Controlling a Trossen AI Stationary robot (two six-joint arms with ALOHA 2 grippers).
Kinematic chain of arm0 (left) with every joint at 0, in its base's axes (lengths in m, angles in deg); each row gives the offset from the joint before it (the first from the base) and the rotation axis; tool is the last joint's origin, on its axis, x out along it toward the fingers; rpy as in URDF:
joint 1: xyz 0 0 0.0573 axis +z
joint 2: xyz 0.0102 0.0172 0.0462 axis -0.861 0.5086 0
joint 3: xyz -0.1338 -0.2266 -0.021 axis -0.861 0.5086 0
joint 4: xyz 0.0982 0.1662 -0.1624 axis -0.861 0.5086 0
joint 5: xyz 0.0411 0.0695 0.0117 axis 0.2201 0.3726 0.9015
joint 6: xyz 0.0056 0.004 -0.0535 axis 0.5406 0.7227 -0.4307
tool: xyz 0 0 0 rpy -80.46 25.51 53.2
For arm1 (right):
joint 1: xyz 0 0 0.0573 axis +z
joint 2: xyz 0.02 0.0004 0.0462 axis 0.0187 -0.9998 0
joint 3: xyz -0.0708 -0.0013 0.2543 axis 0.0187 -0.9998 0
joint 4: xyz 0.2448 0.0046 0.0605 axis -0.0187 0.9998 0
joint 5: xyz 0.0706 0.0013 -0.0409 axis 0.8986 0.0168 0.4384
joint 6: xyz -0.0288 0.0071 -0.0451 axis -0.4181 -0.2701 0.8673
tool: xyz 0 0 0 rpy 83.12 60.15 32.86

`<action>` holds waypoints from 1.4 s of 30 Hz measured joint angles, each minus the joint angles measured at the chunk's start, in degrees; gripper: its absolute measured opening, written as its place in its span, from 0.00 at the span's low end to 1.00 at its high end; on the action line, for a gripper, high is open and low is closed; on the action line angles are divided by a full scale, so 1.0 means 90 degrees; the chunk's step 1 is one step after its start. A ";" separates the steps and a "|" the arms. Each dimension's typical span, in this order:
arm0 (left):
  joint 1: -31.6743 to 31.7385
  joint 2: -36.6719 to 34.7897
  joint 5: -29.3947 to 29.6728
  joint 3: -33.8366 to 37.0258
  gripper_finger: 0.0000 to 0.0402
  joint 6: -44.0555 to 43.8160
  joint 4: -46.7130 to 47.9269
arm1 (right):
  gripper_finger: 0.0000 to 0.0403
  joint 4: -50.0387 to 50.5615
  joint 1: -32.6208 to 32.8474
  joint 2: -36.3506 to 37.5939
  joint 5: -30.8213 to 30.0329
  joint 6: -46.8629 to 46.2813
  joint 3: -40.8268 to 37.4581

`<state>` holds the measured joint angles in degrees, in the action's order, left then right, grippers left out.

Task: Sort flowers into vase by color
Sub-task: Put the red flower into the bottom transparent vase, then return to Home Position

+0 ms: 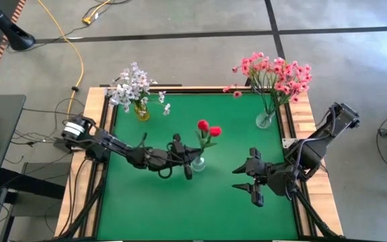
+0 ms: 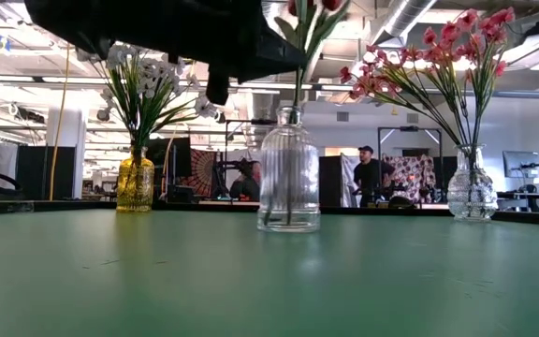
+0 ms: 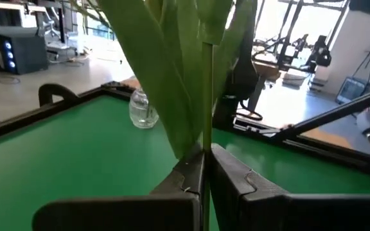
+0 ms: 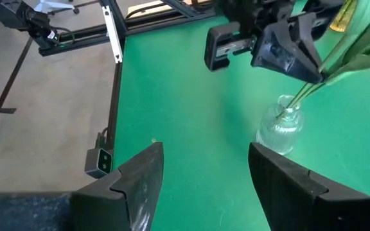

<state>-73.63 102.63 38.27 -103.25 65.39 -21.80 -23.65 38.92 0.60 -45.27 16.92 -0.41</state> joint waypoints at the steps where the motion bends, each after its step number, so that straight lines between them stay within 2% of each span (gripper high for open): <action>1: 0.0000 0.0028 -0.0001 0.0000 0.00 -0.0041 0.0002 | 0.63 0.0002 0.0000 0.0000 0.0000 -0.0005 0.0000; 13: -0.0103 0.0013 0.0010 0.0000 0.00 0.0090 0.0174 | 0.63 0.0133 0.0007 0.0000 0.0002 -0.0019 0.0000; 19: -0.0262 0.0012 0.0017 0.0001 0.01 0.0467 0.0221 | 0.63 0.0155 0.0007 0.0000 0.0002 -0.0013 0.0000; 22: -0.0330 0.0012 0.0160 0.0002 0.05 0.0532 0.0320 | 0.63 0.0150 0.0007 0.0000 0.0002 0.0027 0.0000; 30: -0.0362 -0.0024 0.0310 0.0002 0.24 0.0414 0.0556 | 0.63 0.0151 0.0007 0.0000 0.0002 0.0035 0.0000; 35: -0.0384 -0.0489 0.0294 0.0000 0.31 0.0269 0.1326 | 0.63 0.0191 0.0007 0.0000 0.0002 0.0049 0.0000; 42: -0.0418 -0.1857 0.0018 0.0000 0.32 -0.0416 0.3610 | 0.63 0.0335 -0.0001 0.0000 0.0005 0.0049 0.0000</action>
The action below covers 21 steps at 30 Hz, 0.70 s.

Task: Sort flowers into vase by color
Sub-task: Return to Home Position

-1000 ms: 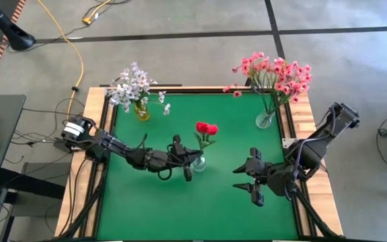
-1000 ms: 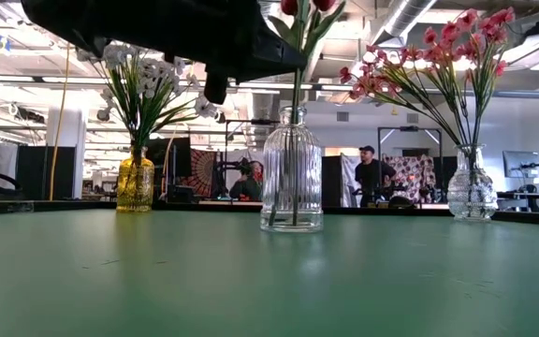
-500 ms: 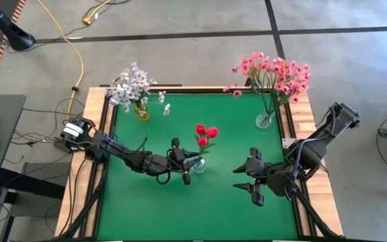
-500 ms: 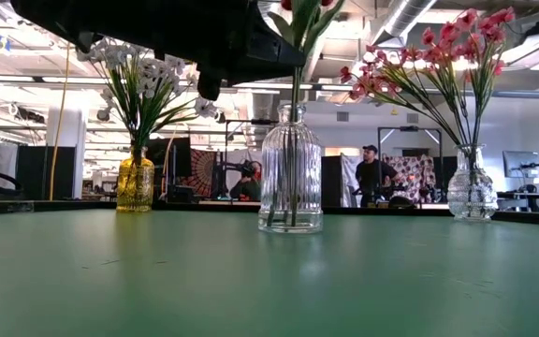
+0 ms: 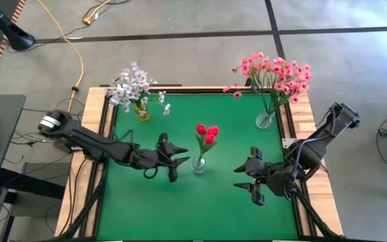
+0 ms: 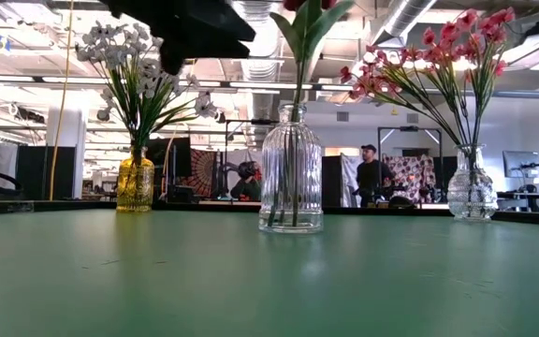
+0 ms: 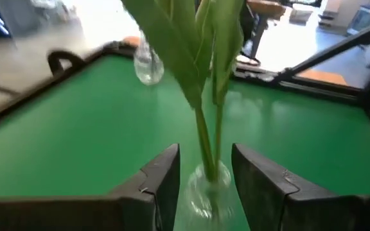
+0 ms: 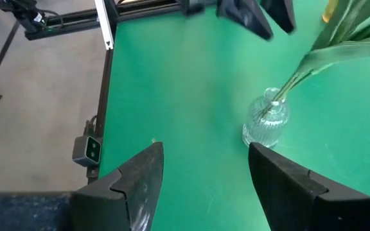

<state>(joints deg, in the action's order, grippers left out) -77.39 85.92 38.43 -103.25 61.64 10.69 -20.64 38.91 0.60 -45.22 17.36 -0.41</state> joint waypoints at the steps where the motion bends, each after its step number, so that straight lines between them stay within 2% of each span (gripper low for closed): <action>1: 0.0000 -0.0206 -0.0133 0.0000 0.32 -0.0193 0.0332 | 0.63 0.0004 -0.0020 0.0000 0.0002 0.0000 0.0000; 7: 0.0002 -0.1167 -0.0965 0.0000 0.32 -0.1629 0.2171 | 0.63 0.0253 -0.0164 0.0032 -0.0101 -0.0220 0.0000; 11: 0.0000 -0.1606 -0.1054 0.0000 0.32 -0.1892 0.2969 | 0.63 0.0841 0.0104 0.0135 -0.1126 -0.0622 -0.0025; 13: 0.0000 -0.1772 -0.0967 0.0000 0.32 -0.2107 0.3139 | 0.63 0.1287 0.0293 0.0253 -0.1650 -0.1101 -0.0094; 16: 0.0017 -0.1932 -0.0673 0.0000 0.32 -0.2574 0.3203 | 0.60 0.1762 0.0440 0.0532 -0.1855 -0.1786 -0.0278; 21: 0.0531 -0.1964 -0.0702 0.0000 0.32 -0.1941 0.2971 | 0.51 0.1778 0.0218 0.1237 -0.1844 -0.1824 -0.1052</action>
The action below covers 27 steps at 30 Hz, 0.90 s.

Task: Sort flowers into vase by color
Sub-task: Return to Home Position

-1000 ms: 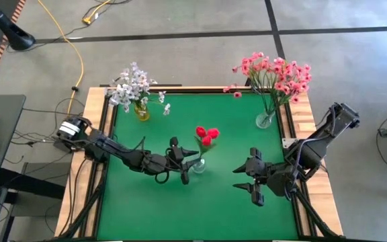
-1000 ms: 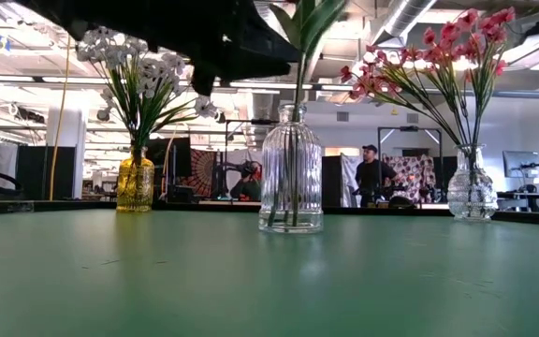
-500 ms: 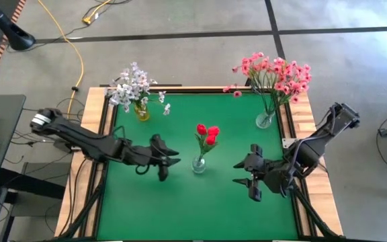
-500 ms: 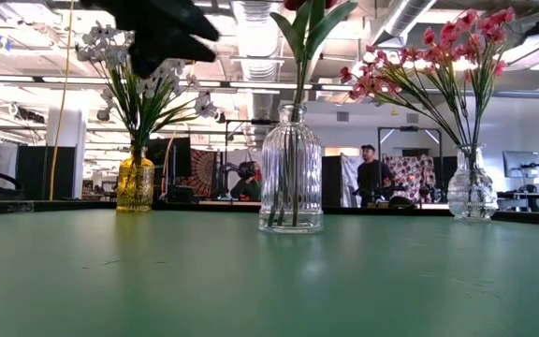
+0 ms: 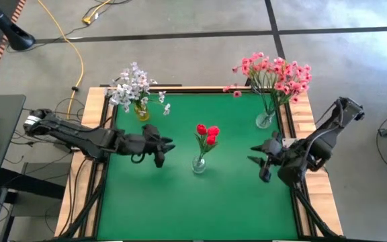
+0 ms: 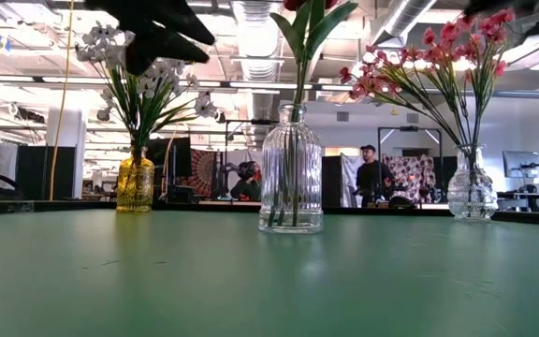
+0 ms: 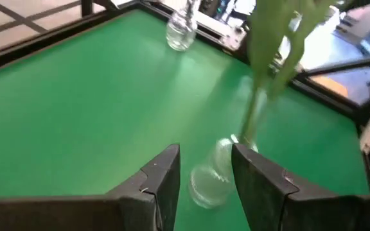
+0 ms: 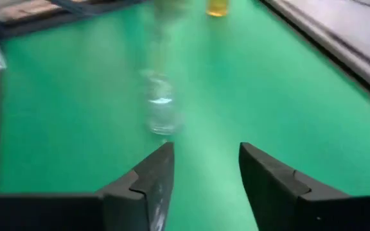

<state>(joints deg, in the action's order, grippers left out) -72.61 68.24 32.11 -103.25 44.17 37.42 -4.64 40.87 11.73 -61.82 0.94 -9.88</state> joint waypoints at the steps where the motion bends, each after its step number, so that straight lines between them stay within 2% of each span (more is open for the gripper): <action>1: 0.0191 0.0014 -0.0155 0.0000 0.32 0.0052 -0.0068 | 0.48 0.0031 -0.0119 0.0186 0.0000 0.0019 -0.0199; 5: 0.1016 0.0028 -0.1243 0.0000 0.32 0.0431 -0.0425 | 0.39 -0.0078 -0.0723 0.1026 0.0010 0.0276 -0.1041; 8: 0.1400 -0.0105 -0.1594 0.0000 0.32 0.0856 -0.0859 | 0.32 -0.0643 -0.1272 0.1675 0.0360 0.0980 -0.1558; 12: 0.1735 -0.0206 -0.1690 0.0000 0.32 0.1247 -0.1321 | 0.20 -0.2035 -0.2126 0.2417 0.1398 0.2378 -0.2178; 17: 0.2079 -0.0208 -0.2210 0.0000 0.32 0.1707 -0.1565 | 0.05 -0.4144 -0.3223 0.2965 0.2689 0.3687 -0.2949; 21: 0.2299 -0.0243 -0.2643 0.0000 0.32 0.1852 -0.1620 | 0.05 -0.5422 -0.4024 0.3011 0.3695 0.4044 -0.3435; 24: 0.2369 -0.0519 -0.2802 0.0002 0.32 0.1945 -0.1623 | 0.06 -0.5923 -0.4511 0.2877 0.4109 0.3976 -0.3687; 27: 0.2369 -0.0915 -0.2658 0.0000 0.32 0.2162 -0.1260 | 0.05 -0.6187 -0.4884 0.2735 0.4406 0.3981 -0.3833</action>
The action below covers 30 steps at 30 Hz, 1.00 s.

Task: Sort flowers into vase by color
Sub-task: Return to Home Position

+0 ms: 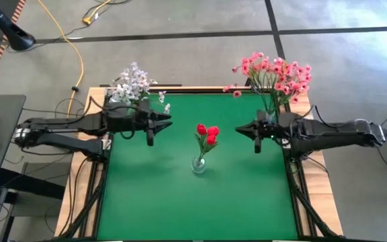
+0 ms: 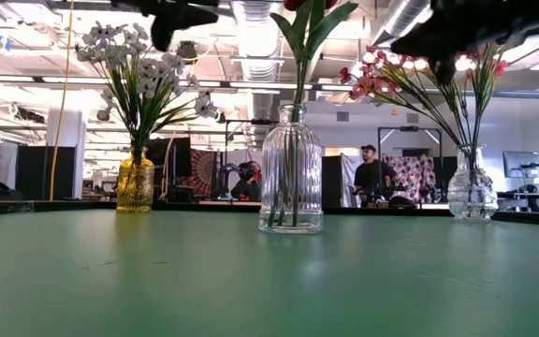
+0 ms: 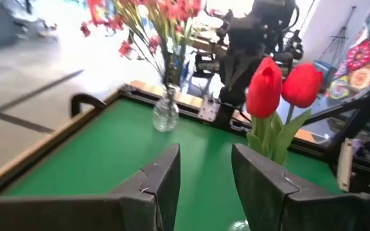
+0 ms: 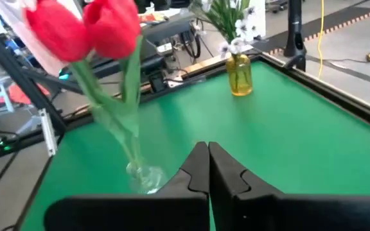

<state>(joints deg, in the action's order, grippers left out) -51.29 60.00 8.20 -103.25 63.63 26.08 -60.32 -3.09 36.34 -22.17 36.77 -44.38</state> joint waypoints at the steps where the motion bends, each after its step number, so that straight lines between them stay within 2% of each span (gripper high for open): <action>1: 0.0000 -0.0137 0.0093 0.0005 0.32 0.0072 0.0099 | 0.05 -0.0090 -0.0121 -0.0059 0.0086 0.0034 -0.0007; 5: 0.0000 -0.0793 0.0332 0.0521 0.32 0.0276 -0.0081 | 0.05 -0.0393 -0.0606 -0.0334 0.0625 0.0283 -0.0154; 10: 0.0000 -0.1635 0.0587 0.1757 0.32 -0.0087 -0.1085 | 0.05 -0.0807 -0.1163 -0.0457 0.1309 0.0224 -0.0330; 14: 0.0000 -0.2384 0.0588 0.2559 0.32 -0.0447 -0.1731 | 0.05 -0.0797 -0.1396 -0.0305 0.1331 0.0212 -0.0458; 20: 0.0000 -0.3397 0.0784 0.3407 0.32 -0.0862 -0.1720 | 0.05 -0.0838 -0.1464 0.0434 0.1310 -0.0084 -0.0976; 30: 0.0000 -0.4190 0.1086 0.4261 0.32 -0.1297 -0.1722 | 0.05 -0.1782 -0.1451 0.1473 0.0737 -0.0703 -0.2215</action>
<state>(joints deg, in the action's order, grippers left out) -51.29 22.30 17.97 -64.90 51.96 10.59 -76.36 -16.14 49.60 -15.54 30.45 -64.31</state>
